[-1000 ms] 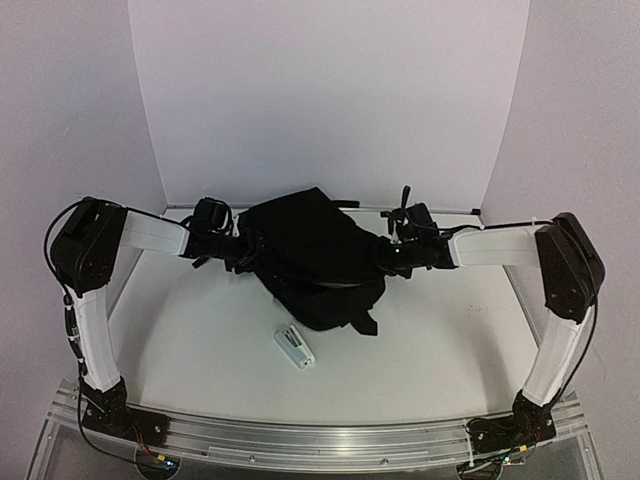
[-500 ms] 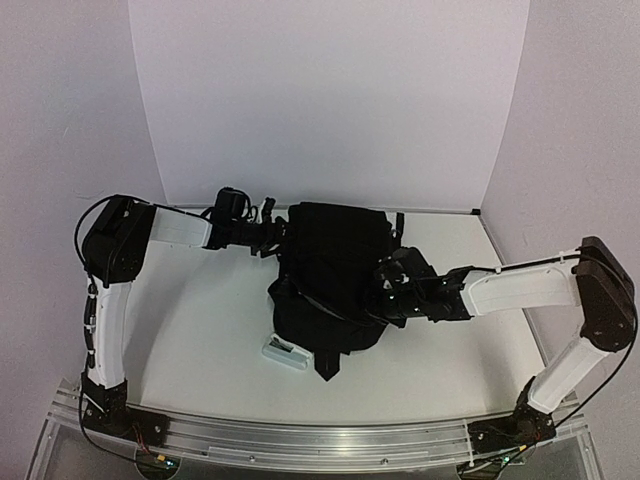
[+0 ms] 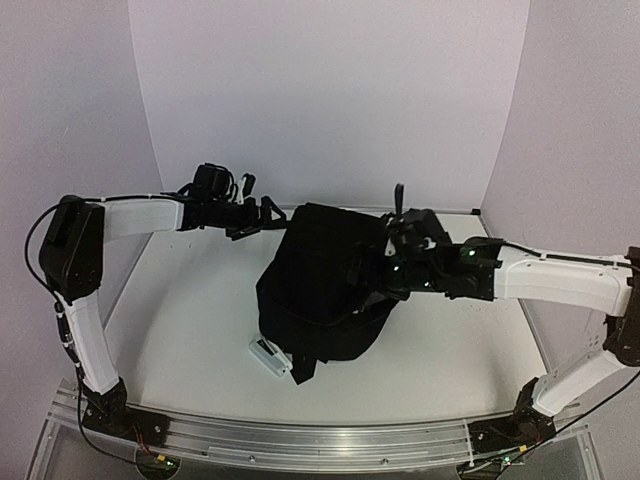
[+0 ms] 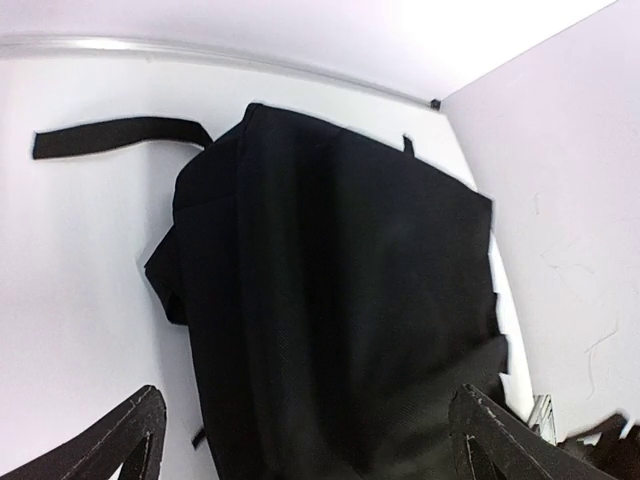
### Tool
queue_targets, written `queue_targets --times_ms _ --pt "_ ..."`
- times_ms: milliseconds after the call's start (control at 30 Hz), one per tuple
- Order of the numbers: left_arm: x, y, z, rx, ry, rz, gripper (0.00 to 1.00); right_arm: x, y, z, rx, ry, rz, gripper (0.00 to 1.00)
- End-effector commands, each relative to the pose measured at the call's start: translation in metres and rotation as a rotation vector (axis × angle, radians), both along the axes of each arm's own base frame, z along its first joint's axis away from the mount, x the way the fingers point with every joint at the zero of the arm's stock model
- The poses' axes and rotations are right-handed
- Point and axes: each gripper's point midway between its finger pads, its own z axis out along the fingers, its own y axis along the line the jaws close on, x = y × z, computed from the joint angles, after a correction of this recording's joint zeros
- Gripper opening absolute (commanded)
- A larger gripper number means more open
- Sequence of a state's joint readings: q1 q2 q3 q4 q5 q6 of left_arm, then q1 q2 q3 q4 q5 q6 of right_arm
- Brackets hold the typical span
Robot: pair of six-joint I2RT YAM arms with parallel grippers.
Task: Pack the student bag
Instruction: Adjust the student bag at the center of the board.
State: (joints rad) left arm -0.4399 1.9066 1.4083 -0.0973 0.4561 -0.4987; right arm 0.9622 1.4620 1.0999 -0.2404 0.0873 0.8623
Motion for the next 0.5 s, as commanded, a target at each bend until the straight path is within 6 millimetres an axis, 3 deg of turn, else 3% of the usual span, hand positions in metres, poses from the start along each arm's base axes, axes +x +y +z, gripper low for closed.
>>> queue_targets --times_ms 0,133,267,467 --pt "-0.034 0.027 0.025 0.044 0.014 0.072 1.0 0.03 -0.054 0.04 -0.037 -0.105 -0.095 0.95" --pt "-0.067 0.038 0.021 -0.01 0.09 0.1 1.0 0.043 -0.085 0.024 -0.032 -0.063 -0.095 0.95" --pt "-0.093 0.038 0.015 -0.089 0.161 0.09 1.0 0.047 -0.092 0.002 0.019 -0.01 -0.054 0.9" --pt "-0.116 0.013 0.002 -0.099 0.221 0.033 1.0 0.049 -0.094 -0.032 0.07 0.067 -0.03 0.68"
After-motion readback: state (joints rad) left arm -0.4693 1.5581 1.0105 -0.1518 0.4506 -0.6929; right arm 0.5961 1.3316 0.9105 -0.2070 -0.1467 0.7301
